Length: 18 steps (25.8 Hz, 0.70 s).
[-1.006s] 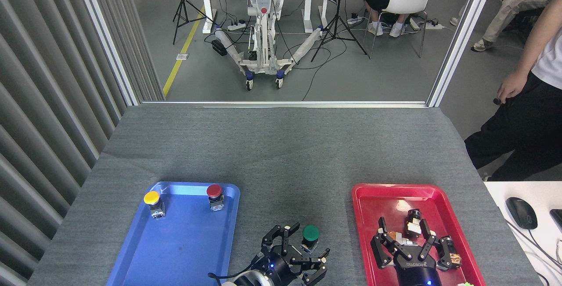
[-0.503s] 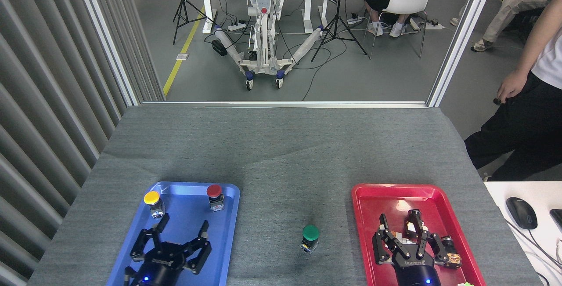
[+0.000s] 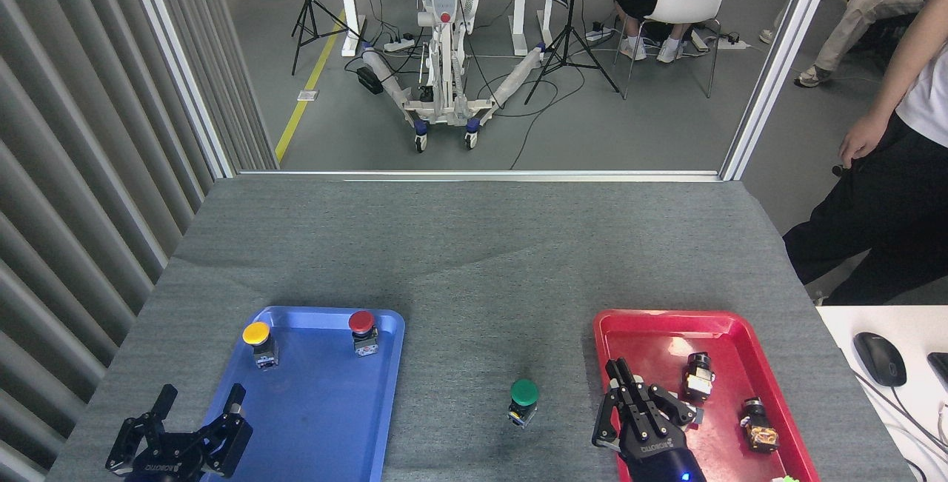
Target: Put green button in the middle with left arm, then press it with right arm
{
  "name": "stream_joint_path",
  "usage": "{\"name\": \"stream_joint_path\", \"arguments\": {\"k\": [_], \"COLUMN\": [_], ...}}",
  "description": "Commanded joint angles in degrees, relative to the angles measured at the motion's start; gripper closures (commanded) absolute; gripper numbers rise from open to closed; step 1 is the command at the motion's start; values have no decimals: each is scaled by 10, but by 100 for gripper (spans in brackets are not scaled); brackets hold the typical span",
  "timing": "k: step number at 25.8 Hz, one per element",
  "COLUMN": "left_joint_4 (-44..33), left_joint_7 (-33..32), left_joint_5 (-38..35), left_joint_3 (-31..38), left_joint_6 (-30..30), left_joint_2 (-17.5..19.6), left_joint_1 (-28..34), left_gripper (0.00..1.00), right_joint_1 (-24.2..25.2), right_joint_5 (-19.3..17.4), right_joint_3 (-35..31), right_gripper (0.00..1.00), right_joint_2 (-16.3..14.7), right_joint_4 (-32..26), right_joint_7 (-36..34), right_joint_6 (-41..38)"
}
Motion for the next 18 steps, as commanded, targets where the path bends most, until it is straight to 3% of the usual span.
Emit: {"name": "stream_joint_path", "arguments": {"k": [1, 8, 18], "left_joint_4": [25, 72, 73], "left_joint_7": [-1, -1, 0], "left_joint_5": [2, 9, 10], "left_joint_3": [2, 2, 2], "left_joint_6": [-31, -63, -62], "left_joint_2": [4, 6, 13], "left_joint_1": [-5, -34, -32], "left_gripper": [1, 1, 1], "right_joint_1": [-4, -34, -65], "right_joint_5": [4, 47, 51], "right_joint_3": [31, 89, 138], "right_gripper": [94, 100, 100], "right_joint_2": [8, 15, 22], "right_joint_4": [1, 43, 109], "right_joint_7": [0, 2, 39], "right_joint_6": [-14, -4, 50]}}
